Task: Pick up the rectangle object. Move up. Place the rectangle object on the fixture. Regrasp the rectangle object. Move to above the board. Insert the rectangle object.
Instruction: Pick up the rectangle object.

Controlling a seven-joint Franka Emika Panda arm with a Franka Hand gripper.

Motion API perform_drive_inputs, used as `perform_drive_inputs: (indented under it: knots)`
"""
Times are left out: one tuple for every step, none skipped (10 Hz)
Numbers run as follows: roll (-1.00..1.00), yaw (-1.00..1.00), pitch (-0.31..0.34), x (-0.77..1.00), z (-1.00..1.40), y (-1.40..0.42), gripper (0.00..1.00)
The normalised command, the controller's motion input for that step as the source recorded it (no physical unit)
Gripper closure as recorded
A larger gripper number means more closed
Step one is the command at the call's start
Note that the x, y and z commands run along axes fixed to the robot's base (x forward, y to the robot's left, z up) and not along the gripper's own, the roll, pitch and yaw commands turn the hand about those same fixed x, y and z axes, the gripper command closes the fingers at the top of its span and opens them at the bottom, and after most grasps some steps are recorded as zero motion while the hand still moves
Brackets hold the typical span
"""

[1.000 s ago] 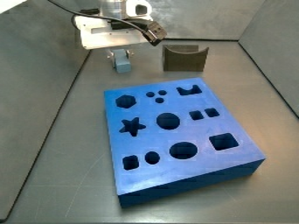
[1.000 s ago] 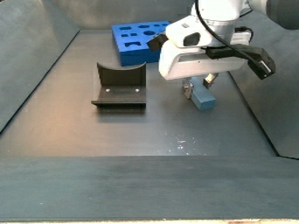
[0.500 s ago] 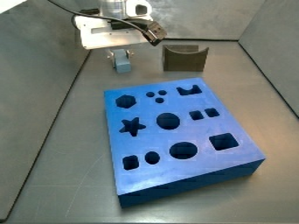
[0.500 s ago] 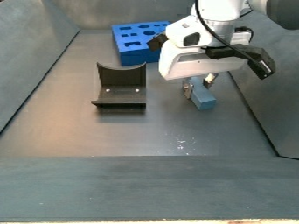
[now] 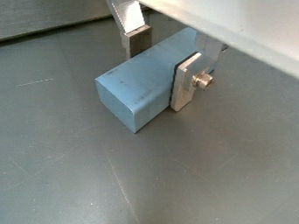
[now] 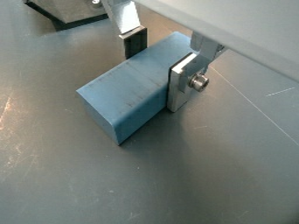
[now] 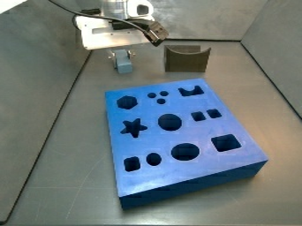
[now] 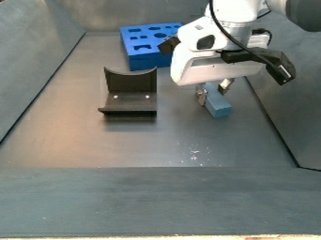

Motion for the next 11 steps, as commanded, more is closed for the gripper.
perform_drive_inputs:
  knots:
    - [0.00,0.00,0.040,0.02,0.00,0.00,1.00]
    - [0.00,0.00,-0.011,0.00,0.00,0.00,1.00]
    - [0.00,0.00,-0.017,0.00,-0.01,0.00,1.00]
    - [0.00,0.00,-0.037,0.00,-0.02,0.00,1.00]
    - [0.00,0.00,-0.014,0.00,-0.02,0.00,1.00]
    - [0.00,0.00,-0.049,0.00,-0.02,0.00,1.00]
    - [0.00,0.00,-0.031,0.00,-0.03,0.00,1.00]
    - [0.00,0.00,-0.054,0.00,-0.03,0.00,1.00]
    - [-0.05,0.00,0.000,0.00,-0.03,0.00,1.00]
    - [0.00,0.00,0.000,0.00,-0.02,0.00,1.00]
    - [-0.02,0.00,0.000,0.00,-0.05,0.00,1.00]
